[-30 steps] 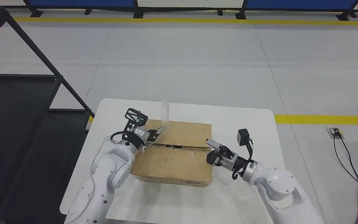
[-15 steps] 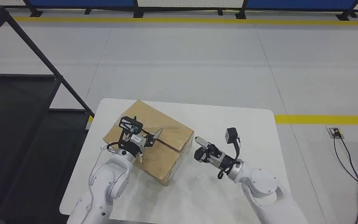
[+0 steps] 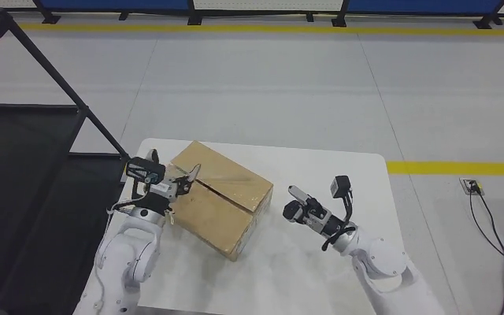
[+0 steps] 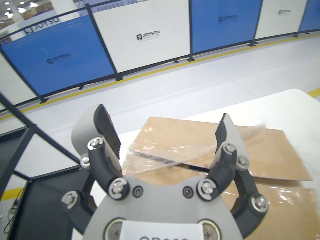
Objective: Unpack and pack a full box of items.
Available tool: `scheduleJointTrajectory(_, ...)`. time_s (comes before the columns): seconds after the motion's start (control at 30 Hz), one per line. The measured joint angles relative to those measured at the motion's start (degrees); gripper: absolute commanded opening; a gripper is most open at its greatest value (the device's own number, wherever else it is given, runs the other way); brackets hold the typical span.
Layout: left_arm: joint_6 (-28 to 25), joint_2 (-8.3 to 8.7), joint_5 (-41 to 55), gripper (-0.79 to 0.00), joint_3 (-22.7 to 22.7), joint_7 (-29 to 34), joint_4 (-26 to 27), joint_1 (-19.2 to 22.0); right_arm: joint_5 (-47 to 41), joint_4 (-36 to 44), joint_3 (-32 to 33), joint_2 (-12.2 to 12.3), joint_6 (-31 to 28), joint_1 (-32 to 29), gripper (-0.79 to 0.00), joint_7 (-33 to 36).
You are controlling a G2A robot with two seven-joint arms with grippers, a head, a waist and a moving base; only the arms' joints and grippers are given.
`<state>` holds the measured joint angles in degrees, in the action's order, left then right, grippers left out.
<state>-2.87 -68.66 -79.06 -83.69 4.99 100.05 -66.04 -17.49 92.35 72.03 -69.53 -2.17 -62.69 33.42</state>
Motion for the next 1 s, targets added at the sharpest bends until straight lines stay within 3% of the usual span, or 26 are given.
scheduleJointTrajectory(0.2,-0.86,0.92,2.36,0.0,-9.21,1.29,-4.73,-1.63,0.11,3.54,2.98,0.56,-1.7,-1.94,0.0,1.43)
scheduleJointTrajectory(0.37,-1.97,1.38,6.7,0.0,-13.29,5.23,-11.33,-0.12,0.9,7.13,5.36,1.06,-2.96,-4.28,0.0,2.47)
scheduleJointTrajectory(0.8,-12.16,1.93,-2.55,0.0,-6.95,2.39,-31.09,10.37,1.97,11.06,7.34,1.55,-1.1,-6.99,0.0,1.67)
scheduleJointTrajectory(1.0,-16.64,2.25,-3.9,0.0,-5.73,-1.14,-31.45,10.93,1.87,11.67,7.79,1.68,-0.27,-7.52,0.0,1.39)
